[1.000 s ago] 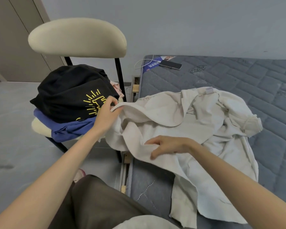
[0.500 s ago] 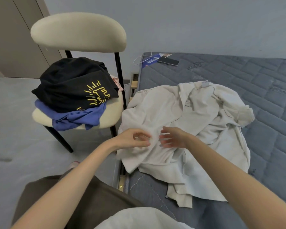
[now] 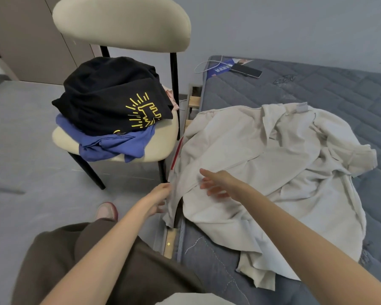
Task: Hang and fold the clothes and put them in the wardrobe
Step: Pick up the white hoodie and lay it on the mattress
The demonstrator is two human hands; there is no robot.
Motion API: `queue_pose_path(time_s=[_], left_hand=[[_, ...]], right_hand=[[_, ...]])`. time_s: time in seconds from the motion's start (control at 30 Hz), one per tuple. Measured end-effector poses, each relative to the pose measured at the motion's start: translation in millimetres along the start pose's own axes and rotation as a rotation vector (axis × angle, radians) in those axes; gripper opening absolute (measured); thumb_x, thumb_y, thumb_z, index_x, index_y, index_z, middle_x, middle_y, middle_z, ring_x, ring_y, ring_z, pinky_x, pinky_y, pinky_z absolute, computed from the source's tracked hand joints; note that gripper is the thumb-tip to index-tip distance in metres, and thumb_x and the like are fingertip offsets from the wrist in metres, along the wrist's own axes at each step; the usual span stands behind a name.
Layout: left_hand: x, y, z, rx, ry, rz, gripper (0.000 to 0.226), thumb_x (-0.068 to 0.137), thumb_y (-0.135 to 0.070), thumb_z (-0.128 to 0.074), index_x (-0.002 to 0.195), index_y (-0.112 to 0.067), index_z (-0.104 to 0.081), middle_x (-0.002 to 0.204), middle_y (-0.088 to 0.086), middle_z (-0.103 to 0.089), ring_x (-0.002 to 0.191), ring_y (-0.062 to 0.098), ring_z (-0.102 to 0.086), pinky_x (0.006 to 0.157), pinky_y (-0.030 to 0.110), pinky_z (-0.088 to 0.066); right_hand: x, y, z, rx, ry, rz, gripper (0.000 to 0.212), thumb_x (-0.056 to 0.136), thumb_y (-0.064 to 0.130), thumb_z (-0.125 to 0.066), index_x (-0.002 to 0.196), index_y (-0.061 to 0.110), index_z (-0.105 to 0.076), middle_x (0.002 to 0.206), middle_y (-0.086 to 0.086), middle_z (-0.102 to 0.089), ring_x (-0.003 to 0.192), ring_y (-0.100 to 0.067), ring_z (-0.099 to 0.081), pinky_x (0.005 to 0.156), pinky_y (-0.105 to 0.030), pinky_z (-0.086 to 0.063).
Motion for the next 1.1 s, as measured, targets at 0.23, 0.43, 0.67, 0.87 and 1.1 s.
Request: queue_pose_path(time_s=[0.23, 0.43, 0.67, 0.87, 1.1], left_hand=[[20.9, 11.1, -8.1, -0.191, 0.049, 0.135, 0.07, 0.089, -0.04, -0.061, 0.147, -0.027, -0.024, 0.152, 0.011, -0.021, 0.127, 0.034, -0.032, 0.083, 0.044, -0.046], [34.2, 16.7, -10.2, -0.443, 0.187, 0.297, 0.047, 0.081, -0.054, -0.063, 0.107, -0.016, -0.05, 0.082, 0.008, -0.063, 0.064, 0.013, -0.052, 0.054, 0.024, -0.031], [34.7, 11.4, 3.3, -0.775, 0.159, 0.234, 0.039, 0.081, -0.05, -0.065, 0.093, -0.013, -0.068, 0.082, 0.007, -0.071, 0.073, 0.021, -0.067, 0.064, 0.029, -0.053], [27.1, -1.2, 10.2, -0.952, 0.222, 0.009, 0.038, 0.098, -0.043, -0.036, 0.106, -0.02, -0.064, 0.144, 0.006, -0.043, 0.111, 0.029, -0.052, 0.096, 0.051, -0.037], [35.8, 2.1, -14.7, -1.006, 0.321, 0.036, 0.035, 0.089, -0.011, -0.06, 0.123, -0.006, -0.054, 0.126, 0.018, -0.058, 0.115, 0.029, -0.057, 0.098, 0.042, -0.046]], right_hand=[[33.2, -2.3, 0.6, 0.346, -0.345, 0.053, 0.048, 0.081, 0.025, -0.071, 0.111, -0.007, -0.053, 0.081, -0.011, -0.065, 0.054, -0.02, -0.059, 0.042, -0.025, -0.049], [38.5, 4.5, 3.3, 0.338, -0.151, 0.057, 0.02, 0.083, 0.024, -0.072, 0.073, 0.013, -0.058, 0.066, -0.003, -0.052, 0.054, -0.014, -0.046, 0.052, -0.024, -0.039], [24.9, 24.0, 3.6, 0.645, 0.025, 0.161, 0.013, 0.095, 0.027, -0.055, 0.086, 0.019, -0.06, 0.078, 0.006, -0.064, 0.065, -0.007, -0.063, 0.062, -0.022, -0.042], [6.8, 48.7, 31.8, 1.013, -0.007, 0.248, 0.017, 0.099, 0.025, -0.047, 0.089, 0.02, -0.059, 0.074, 0.013, -0.071, 0.065, -0.001, -0.069, 0.077, -0.021, -0.045], [14.7, 29.6, 34.8, 1.228, -0.084, 0.158, 0.026, 0.103, 0.025, -0.037, 0.088, 0.015, -0.055, 0.119, 0.008, -0.058, 0.075, -0.004, -0.07, 0.082, -0.021, -0.045]])
Point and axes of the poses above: each hand's wrist, its own x-axis towards the middle knuckle, its own z-axis out of the back of the hand, y = z × x, the point moved 2 cm from there along x, towards the middle knuckle
